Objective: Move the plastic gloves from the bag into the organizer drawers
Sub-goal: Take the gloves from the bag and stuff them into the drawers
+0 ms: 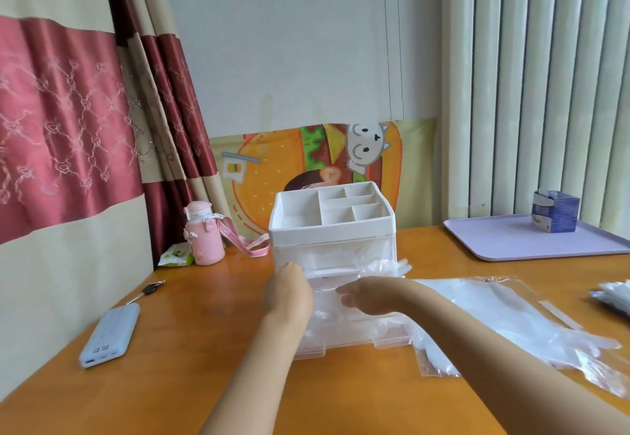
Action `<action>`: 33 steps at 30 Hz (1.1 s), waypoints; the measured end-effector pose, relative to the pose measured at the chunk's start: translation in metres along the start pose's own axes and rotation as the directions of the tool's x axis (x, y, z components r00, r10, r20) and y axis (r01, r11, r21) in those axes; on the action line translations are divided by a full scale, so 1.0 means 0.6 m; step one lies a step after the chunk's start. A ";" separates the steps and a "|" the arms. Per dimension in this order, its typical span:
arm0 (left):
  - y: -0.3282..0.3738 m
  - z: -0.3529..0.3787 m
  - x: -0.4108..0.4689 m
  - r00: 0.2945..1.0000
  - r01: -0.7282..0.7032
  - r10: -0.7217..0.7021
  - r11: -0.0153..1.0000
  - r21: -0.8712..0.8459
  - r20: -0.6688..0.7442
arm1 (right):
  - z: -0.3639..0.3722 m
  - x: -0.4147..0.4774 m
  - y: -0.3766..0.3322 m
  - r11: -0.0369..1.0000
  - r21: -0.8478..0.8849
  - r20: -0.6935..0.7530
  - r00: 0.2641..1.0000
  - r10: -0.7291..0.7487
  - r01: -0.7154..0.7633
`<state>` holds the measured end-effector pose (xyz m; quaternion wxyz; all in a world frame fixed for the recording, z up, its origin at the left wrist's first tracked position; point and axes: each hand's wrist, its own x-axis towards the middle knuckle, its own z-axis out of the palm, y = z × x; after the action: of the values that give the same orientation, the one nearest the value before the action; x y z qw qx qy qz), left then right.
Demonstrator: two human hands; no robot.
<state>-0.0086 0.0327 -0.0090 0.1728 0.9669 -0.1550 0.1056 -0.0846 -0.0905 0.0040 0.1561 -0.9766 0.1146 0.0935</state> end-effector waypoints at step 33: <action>0.014 0.026 0.028 0.740 -0.402 0.326 0.915 0.000 0.588 | 0.031 0.067 -0.006 0.977 0.113 -0.043 0.981 0.187 -0.181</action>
<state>0.0068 0.0151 -0.0166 0.0319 0.9125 -0.3790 -0.1508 -0.0479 -0.0890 -0.0214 0.1967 -0.9540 0.2134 0.0749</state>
